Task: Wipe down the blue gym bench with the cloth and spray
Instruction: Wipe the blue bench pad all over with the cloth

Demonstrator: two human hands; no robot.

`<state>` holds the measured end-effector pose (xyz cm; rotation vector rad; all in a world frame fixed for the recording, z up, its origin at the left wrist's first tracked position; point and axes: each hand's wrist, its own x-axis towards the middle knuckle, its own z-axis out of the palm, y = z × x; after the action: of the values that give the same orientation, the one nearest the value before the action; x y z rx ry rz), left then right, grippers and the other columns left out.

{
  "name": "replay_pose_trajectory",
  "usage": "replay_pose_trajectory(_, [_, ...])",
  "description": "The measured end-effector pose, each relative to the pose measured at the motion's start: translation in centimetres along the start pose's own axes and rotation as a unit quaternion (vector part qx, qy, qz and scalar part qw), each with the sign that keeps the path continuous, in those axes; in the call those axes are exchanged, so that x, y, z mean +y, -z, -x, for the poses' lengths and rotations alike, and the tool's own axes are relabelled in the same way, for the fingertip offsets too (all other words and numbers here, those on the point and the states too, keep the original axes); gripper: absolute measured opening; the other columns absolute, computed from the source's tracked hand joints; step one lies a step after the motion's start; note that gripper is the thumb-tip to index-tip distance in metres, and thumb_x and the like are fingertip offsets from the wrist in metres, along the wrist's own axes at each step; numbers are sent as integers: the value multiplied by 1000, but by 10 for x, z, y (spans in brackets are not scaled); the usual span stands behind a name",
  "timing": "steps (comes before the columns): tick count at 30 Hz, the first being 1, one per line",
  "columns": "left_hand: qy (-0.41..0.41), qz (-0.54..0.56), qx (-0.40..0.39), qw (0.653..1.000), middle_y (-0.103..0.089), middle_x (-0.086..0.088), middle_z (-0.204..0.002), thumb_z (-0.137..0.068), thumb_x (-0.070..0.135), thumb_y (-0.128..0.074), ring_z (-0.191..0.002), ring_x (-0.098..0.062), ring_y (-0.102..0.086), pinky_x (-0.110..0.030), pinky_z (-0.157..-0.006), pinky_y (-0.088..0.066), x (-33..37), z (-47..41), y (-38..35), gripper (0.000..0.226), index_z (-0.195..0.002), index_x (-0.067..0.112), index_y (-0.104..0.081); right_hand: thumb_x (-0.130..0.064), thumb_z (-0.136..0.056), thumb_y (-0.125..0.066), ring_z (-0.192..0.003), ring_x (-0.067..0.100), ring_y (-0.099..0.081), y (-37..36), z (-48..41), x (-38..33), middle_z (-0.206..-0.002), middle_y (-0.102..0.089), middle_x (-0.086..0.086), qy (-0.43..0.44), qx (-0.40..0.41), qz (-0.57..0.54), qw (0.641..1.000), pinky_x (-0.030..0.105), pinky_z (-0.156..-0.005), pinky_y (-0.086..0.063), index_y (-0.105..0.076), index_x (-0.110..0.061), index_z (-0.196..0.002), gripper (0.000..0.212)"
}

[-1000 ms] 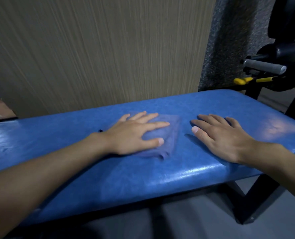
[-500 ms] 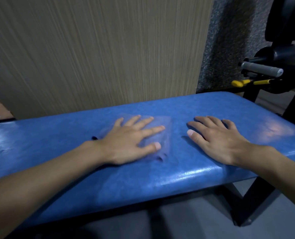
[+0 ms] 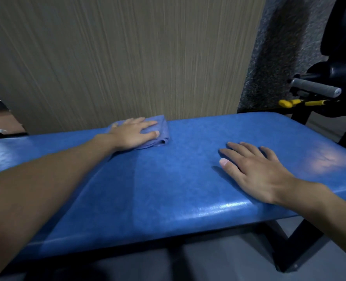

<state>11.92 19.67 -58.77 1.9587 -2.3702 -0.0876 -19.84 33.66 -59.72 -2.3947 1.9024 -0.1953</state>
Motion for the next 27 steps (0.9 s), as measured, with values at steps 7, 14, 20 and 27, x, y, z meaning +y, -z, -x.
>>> replay_pose_trajectory(7, [-37,-16,-32,999,-7,14,-165,-69,87,-7,-152,-17,-4,-61,-117,-5,36,44,-5,83,-147,60,-15,-65,-86,-1,-145,10,-8,-1,-1,0,-156,-20,-14,4,11,4,1000,49,-117,-6,-29,-40,-142,68])
replay_pose_trajectory(14, [-290,-77,-28,954,11,17,-164,-79,79,-13,-151,-16,11,-54,-119,4,105,152,-11,72,-147,59,3,-62,-85,0,-145,9,-13,3,0,-3,-156,-22,-15,-9,12,-6,1000,46,-117,-7,-31,-41,-143,70])
replay_pose_trajectory(20, [-237,-28,-32,971,0,22,-163,-77,82,-15,-151,-10,3,-49,-121,-1,73,106,-9,68,-142,67,-4,-68,-74,8,-146,9,-10,7,1,-13,-157,-21,-15,-6,8,-13,1000,45,-117,-6,-27,-37,-147,87])
replay_pose_trajectory(27, [16,-2,-1,1000,-18,12,-163,-74,83,-14,-150,-16,-15,-60,-116,-12,-22,11,2,75,-145,60,-22,-65,-84,1,-146,9,-4,1,3,-17,-157,-16,-14,6,-5,13,1000,46,-118,-4,-25,-38,-146,72])
